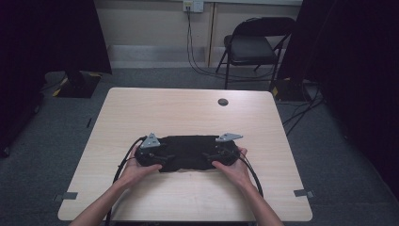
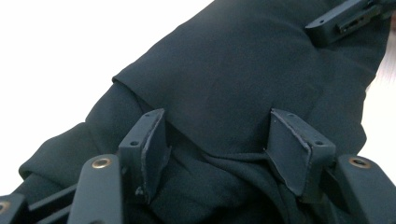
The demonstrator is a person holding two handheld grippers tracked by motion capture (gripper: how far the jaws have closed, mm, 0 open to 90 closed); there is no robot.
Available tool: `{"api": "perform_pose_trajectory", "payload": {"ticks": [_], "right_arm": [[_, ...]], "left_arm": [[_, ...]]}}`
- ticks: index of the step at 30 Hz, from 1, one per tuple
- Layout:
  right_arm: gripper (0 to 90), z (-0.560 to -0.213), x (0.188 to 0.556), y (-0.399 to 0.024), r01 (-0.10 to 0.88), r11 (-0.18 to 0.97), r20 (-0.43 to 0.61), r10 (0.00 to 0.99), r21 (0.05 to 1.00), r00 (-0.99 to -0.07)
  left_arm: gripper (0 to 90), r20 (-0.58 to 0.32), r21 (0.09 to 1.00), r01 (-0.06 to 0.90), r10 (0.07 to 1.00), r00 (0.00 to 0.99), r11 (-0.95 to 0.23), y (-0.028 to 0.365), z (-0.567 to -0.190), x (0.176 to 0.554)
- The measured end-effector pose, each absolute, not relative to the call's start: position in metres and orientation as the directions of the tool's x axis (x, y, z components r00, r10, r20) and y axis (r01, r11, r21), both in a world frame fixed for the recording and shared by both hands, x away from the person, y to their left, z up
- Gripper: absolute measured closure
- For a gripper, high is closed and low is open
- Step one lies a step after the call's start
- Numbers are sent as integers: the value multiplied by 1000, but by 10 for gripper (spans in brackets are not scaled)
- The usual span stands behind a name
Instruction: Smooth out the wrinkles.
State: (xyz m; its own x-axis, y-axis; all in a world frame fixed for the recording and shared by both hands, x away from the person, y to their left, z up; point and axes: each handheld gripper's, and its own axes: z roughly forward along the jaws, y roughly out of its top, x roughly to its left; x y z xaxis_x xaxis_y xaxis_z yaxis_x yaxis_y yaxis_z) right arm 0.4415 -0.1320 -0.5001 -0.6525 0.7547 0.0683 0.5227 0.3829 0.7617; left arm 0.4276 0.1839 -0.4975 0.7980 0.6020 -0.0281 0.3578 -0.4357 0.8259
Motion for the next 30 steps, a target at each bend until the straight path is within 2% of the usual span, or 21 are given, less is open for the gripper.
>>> {"api": "perform_pose_trajectory", "payload": {"ticks": [7, 14, 22, 27, 30], "right_arm": [[183, -484, 440, -139, 505, 364, 62, 762, 783, -645], [184, -456, 432, -163, 486, 275, 99, 784, 829, -613], [203, -429, 405, -199, 476, 241, 115, 790, 846, -603], [202, -434, 390, -224, 506, 226, 111, 827, 832, -552], [211, -442, 385, -238, 510, 228, 93, 844, 830, -528]], "left_arm": [[360, -41, 860, 359, 653, 756, -362, 186, -481, 421], [333, -81, 880, 367, 665, 742, -302, 200, -450, 412], [333, -76, 834, 444, 730, 679, -327, 249, -447, 387], [333, -81, 812, 498, 786, 613, -305, 285, -452, 375], [331, -46, 795, 521, 825, 563, -311, 302, -459, 372]]}}
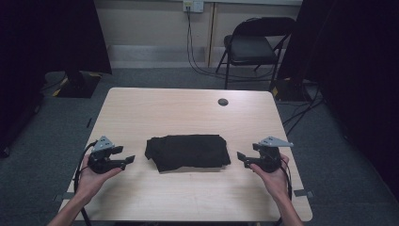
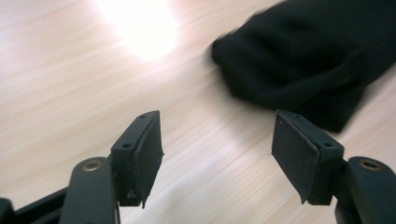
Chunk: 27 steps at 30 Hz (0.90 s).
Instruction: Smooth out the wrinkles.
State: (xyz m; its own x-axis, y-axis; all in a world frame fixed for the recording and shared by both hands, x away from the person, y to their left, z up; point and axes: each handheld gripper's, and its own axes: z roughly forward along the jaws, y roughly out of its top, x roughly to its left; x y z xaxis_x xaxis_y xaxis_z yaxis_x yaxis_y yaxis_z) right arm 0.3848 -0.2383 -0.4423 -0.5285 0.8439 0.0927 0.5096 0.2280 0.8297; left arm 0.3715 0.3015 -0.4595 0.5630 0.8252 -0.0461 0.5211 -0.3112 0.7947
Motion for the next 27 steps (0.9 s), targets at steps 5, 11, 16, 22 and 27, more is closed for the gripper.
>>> {"api": "perform_pose_trajectory", "payload": {"ticks": [5, 11, 16, 22, 27], "right_arm": [[207, -467, 385, -260, 566, 242, 61, 884, 788, -463], [176, -486, 384, -275, 625, 242, 53, 908, 742, -415], [205, -498, 390, -277, 658, 277, -9, 925, 701, -380], [169, -504, 389, -276, 625, 243, -10, 936, 741, -353], [169, -504, 389, -276, 626, 243, -10, 936, 741, -351]], "left_arm": [[307, -80, 750, 599, 861, 502, -280, 321, -476, 379], [251, -23, 724, 608, 869, 494, -326, 320, -484, 381], [200, -11, 694, 638, 881, 474, -334, 315, -499, 385], [136, -5, 738, 597, 882, 471, -315, 313, -505, 385], [136, -5, 739, 598, 885, 466, -311, 313, -505, 385]]}}
